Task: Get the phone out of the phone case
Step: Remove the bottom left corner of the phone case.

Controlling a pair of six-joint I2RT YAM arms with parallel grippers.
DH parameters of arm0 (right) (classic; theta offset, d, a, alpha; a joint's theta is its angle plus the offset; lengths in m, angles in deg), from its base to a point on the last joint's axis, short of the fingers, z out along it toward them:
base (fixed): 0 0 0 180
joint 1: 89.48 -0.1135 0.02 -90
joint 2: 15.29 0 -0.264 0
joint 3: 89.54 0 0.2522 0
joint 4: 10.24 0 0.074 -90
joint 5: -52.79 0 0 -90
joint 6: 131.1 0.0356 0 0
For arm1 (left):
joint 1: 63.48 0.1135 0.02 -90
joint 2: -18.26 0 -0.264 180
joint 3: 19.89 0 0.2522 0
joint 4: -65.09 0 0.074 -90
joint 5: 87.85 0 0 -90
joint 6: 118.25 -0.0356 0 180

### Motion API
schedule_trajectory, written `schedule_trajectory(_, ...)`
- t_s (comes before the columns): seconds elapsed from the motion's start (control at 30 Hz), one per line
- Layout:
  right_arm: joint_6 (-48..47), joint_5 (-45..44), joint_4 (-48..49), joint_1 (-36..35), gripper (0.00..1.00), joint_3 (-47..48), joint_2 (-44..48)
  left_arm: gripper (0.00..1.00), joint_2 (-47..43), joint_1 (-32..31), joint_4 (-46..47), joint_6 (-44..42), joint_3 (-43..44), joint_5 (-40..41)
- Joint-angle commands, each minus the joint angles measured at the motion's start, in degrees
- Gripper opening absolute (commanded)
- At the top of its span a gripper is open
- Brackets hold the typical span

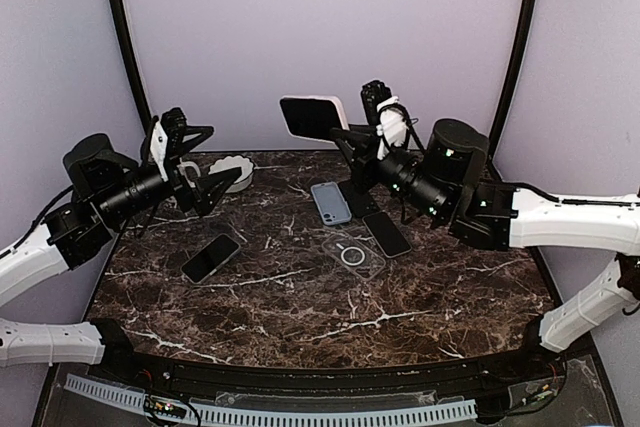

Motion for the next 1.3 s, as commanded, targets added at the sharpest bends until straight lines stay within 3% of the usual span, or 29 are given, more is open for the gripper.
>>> schedule_trajectory(0.0, 10.2, 7.6, 7.2, 4.0, 0.0, 3.9, 0.5, 0.99, 1.7, 0.8, -6.1, 5.6, 3.1, -0.3)
schedule_trajectory(0.13, 16.5, 16.4, 14.5, 6.3, 0.0, 0.1, 3.0, 0.96, 1.9, 2.3, -5.2, 10.5, 4.0, -7.3)
schedule_trajectory(0.3, 18.7, 28.4, 13.1, 6.7, 0.0, 0.2, 4.9, 0.89, 3.8, 4.4, -3.2, 16.5, 5.3, -23.9)
schedule_trajectory(0.47, 24.4, 40.3, 18.2, 6.7, 0.0, -1.8, 6.0, 0.8, 4.4, 4.8, 1.5, 20.8, 4.8, -31.8)
schedule_trajectory(0.7, 29.9, 47.5, 18.0, 6.7, 0.0, -0.2, 4.0, 0.67, 6.3, 4.8, 12.5, 27.5, 1.5, -44.2)
schedule_trajectory(1.07, 31.5, 51.7, 13.1, 6.5, 0.0, 2.8, 1.9, 0.59, 4.9, 4.8, 18.7, 27.9, -1.5, -47.7)
schedule_trajectory(1.27, 31.6, 52.4, 11.3, 6.5, 0.0, 3.5, 1.4, 0.45, 5.0, 4.8, 18.5, 27.2, -1.8, -47.3)
